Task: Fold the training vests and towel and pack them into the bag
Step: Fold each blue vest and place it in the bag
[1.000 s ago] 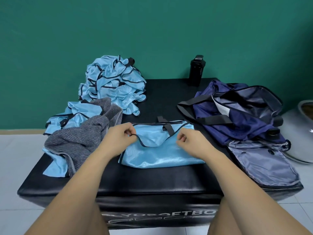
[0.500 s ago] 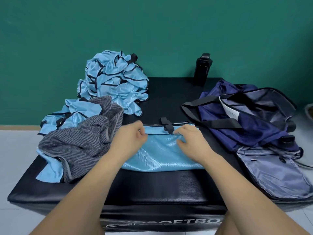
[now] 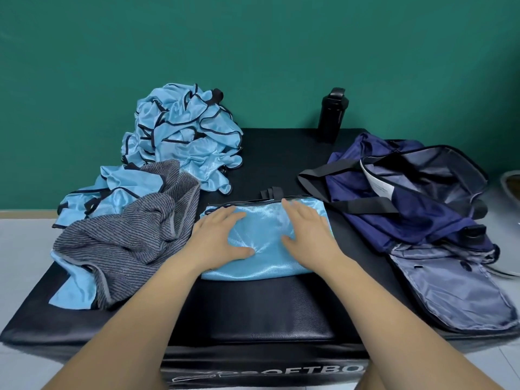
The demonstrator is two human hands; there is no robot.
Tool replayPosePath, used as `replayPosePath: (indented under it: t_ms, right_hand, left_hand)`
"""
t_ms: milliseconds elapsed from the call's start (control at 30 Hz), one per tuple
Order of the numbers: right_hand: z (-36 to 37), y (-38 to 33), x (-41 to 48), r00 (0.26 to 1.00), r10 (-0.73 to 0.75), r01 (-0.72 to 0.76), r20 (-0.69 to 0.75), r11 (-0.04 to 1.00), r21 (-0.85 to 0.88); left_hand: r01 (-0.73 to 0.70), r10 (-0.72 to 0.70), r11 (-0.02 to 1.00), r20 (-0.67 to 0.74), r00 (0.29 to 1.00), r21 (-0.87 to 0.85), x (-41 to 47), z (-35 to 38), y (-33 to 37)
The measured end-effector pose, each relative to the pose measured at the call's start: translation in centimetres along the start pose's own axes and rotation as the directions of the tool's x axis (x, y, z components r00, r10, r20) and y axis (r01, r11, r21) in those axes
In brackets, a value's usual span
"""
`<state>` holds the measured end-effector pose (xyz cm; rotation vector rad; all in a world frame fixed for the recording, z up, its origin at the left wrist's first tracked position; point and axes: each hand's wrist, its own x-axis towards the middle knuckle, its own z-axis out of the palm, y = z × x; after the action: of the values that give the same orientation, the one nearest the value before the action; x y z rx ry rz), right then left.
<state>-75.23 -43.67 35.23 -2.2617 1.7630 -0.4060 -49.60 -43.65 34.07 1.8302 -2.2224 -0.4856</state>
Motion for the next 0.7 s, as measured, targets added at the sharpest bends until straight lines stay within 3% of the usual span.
replayPosePath:
  t_ms: [233,467,700]
  right_hand:
    - [-0.1,-2.1,-2.2,0.991,-0.019,0.031,0.129,0.995,-0.093]
    - [-1.0,-2.6,-2.4,0.990,0.039,-0.019,0.138,0.990,-0.143]
    - [-1.2,-2.1,-2.5,0.978,0.013,0.013,0.210,0.992,-0.124]
  left_hand:
    - [0.067,-0.068,0.997,0.036,0.997,0.025,0.3,-0.1,-0.6]
    - [0.114,-0.105,0.985,-0.075,0.992,0.130,-0.2,-2.1,-0.2]
    - [0.141,-0.140,0.990,0.115,0.984,-0.003,-4.3,-4.1,0.6]
